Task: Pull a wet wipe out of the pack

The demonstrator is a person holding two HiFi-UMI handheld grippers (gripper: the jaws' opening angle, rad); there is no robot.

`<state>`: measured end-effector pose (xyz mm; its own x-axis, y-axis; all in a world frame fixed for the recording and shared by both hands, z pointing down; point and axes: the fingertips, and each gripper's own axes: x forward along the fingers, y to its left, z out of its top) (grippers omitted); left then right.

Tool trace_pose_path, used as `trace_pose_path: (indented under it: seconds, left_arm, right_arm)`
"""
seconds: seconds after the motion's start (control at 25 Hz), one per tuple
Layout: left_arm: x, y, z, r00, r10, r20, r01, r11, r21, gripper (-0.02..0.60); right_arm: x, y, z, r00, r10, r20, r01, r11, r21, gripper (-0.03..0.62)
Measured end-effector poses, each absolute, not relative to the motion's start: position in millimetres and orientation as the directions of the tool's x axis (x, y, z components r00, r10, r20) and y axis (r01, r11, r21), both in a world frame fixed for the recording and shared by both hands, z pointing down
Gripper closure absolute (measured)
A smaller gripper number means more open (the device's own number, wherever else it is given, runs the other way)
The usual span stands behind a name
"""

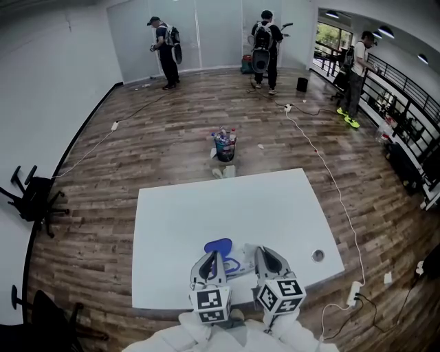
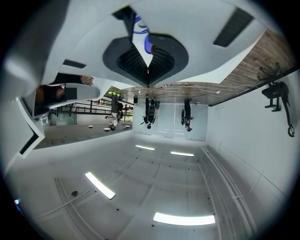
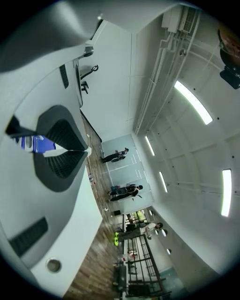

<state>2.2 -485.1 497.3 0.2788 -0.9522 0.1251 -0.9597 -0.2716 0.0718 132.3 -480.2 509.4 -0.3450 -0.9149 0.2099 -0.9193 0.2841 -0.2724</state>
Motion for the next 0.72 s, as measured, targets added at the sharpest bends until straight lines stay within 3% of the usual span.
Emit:
trace_pose_path:
  seconds: [0.72]
  left_arm:
    - [-10, -490, 498, 0.233, -0.964, 0.125, -0.972, -0.227, 0.062, 0.569]
  right_arm:
    - [131, -486, 515, -0.338, -0.914, 0.224, -0.932, 0.291, -0.218, 0.583]
